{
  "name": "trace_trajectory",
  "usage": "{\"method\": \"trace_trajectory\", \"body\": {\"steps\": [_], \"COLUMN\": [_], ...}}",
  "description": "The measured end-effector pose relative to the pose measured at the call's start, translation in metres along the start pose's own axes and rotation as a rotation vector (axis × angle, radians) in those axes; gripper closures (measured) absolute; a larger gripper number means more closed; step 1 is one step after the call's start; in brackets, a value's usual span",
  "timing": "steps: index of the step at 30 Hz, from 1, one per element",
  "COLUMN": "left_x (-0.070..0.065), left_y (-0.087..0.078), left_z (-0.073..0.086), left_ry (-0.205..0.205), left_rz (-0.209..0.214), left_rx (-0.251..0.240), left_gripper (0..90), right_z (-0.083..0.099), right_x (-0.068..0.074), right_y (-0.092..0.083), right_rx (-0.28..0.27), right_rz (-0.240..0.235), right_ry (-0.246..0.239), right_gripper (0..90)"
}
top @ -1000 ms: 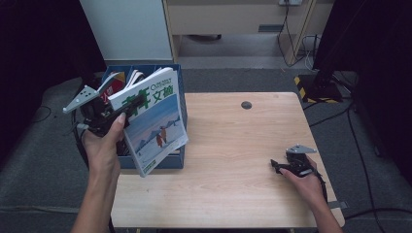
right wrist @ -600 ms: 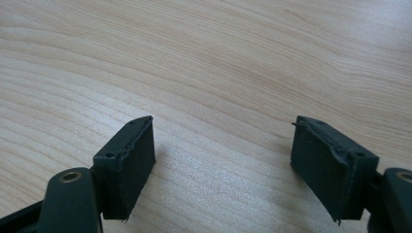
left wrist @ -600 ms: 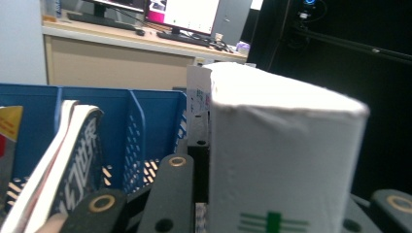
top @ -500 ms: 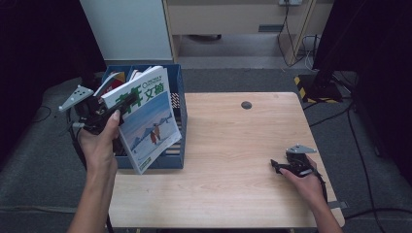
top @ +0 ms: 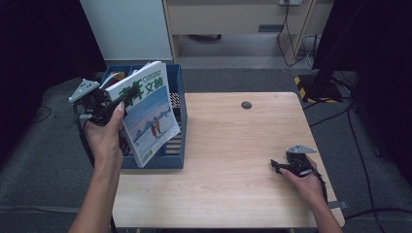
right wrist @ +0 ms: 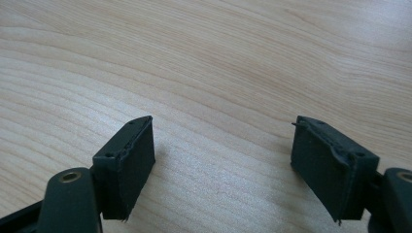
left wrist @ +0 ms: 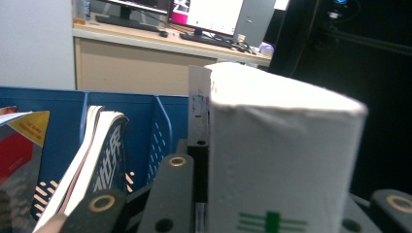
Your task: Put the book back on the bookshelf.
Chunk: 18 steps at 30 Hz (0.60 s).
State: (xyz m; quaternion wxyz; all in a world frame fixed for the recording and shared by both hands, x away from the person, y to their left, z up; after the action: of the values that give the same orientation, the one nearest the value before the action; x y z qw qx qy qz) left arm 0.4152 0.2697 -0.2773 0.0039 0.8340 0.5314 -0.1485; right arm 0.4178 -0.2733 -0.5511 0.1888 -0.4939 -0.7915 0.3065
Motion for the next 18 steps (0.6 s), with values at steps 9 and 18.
{"method": "trace_trajectory", "body": {"steps": [9, 18], "left_x": [-0.001, -0.003], "left_y": [0.016, 0.028], "left_z": [0.0, 0.0], "left_ry": [0.0, 0.018], "left_rz": [-0.018, -0.042], "left_rx": [0.006, 0.014], "left_gripper": [73.3, 73.3], "right_z": [0.0, 0.0], "right_x": [0.0, 0.0], "right_y": [0.0, 0.0], "right_rx": [0.0, 0.0], "right_rz": [0.0, -0.002], "right_ry": [0.0, -0.001], "right_gripper": [23.8, 23.6]}}
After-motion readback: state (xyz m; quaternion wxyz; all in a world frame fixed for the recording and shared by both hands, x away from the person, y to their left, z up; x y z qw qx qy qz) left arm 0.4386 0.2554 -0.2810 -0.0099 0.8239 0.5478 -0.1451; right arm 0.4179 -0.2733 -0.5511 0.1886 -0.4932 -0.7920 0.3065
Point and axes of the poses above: each handheld gripper's, and its own axes: y roughly forward along the jaws, z roughly out of its underside, x roughly to its left, the point moved 2 cm from there along y, roughly forward along the jaws, and after that the axes turned 1 degree about -y, right-handed, at the moved point
